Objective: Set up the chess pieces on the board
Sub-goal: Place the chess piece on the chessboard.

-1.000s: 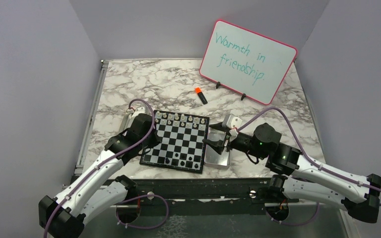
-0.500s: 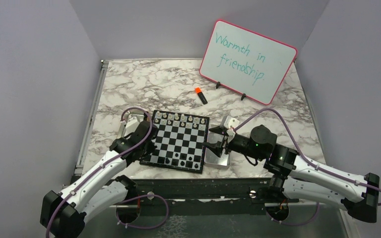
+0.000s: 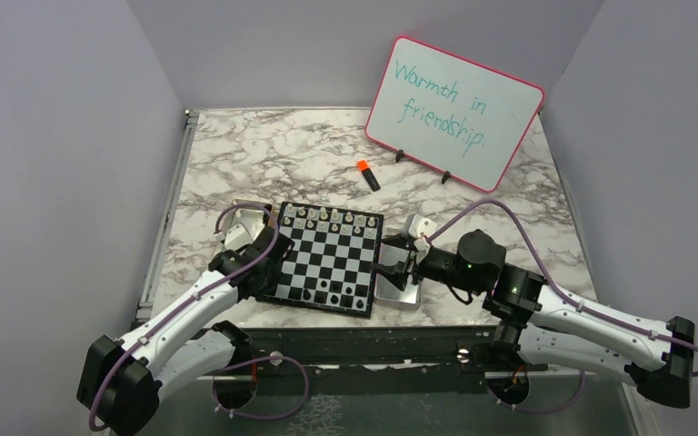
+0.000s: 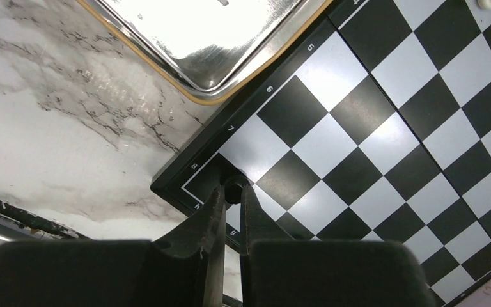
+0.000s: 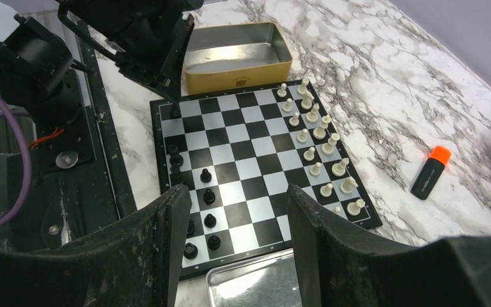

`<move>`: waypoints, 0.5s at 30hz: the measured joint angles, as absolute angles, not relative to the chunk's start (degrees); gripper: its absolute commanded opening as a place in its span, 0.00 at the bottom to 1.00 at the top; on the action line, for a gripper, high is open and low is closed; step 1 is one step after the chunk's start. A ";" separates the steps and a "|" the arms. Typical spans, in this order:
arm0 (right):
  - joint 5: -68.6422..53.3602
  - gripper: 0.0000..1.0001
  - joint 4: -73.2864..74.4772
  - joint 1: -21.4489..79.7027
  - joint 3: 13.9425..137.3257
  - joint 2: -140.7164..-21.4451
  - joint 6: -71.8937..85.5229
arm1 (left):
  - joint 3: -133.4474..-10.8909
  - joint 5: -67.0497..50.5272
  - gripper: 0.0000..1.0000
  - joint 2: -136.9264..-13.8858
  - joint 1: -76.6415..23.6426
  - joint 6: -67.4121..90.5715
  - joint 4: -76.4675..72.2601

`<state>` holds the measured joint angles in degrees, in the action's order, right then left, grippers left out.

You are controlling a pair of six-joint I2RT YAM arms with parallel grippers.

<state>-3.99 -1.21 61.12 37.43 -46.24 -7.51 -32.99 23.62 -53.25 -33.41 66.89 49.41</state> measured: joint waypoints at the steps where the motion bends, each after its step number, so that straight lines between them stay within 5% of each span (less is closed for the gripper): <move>1: -4.01 0.62 -1.19 61.12 37.41 -46.24 -7.49 | -32.99 23.81 0.00 -53.25 -33.41 67.18 49.58; 15: -5.45 0.62 -1.10 61.12 37.41 -47.88 -7.51 | -33.54 25.41 0.01 -54.00 -33.41 68.53 51.62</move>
